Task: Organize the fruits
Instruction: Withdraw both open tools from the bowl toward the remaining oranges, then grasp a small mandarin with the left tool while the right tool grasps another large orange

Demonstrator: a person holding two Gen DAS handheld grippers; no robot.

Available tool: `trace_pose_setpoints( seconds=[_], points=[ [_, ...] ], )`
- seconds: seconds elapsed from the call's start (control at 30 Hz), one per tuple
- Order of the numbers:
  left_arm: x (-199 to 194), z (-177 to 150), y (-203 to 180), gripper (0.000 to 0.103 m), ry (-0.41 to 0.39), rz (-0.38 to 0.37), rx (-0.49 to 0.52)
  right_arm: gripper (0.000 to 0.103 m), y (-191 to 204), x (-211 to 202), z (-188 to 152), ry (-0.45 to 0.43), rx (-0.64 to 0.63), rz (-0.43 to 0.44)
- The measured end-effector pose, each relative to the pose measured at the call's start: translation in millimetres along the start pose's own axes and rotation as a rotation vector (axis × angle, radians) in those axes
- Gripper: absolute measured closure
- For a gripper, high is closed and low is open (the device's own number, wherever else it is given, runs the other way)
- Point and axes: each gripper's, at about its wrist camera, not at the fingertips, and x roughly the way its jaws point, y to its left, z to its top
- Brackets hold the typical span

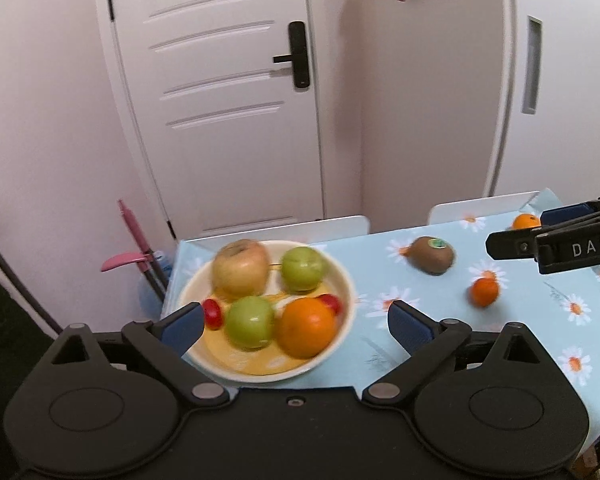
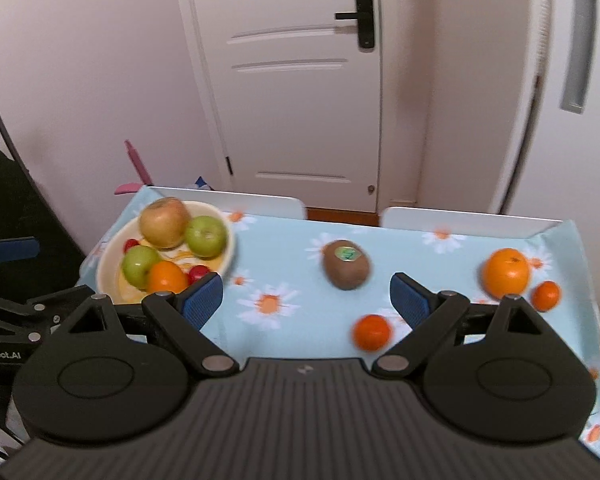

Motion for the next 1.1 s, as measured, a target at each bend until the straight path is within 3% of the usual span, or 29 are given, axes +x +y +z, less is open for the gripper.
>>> trace_pose_setpoints(
  seconds=[0.4, 0.73, 0.97, 1.1],
  points=[
    [14, 14, -105, 0.003, 0.027, 0.007, -0.016, 0.0, -112, -13, -3, 0.019, -0.072, 0.003],
    [58, 13, -170, 0.005, 0.065, 0.009, -0.041, 0.0, -185, 18, -6, 0.053, -0.134, 0.017],
    [102, 7, -193, 0.014, 0.106, 0.002, -0.058, 0.0, -216, 50, -10, 0.07, -0.15, 0.028],
    [124, 4, -202, 0.026, 0.131, 0.002, -0.069, 0.0, -226, 68, -12, 0.079, -0.162, 0.034]
  ],
)
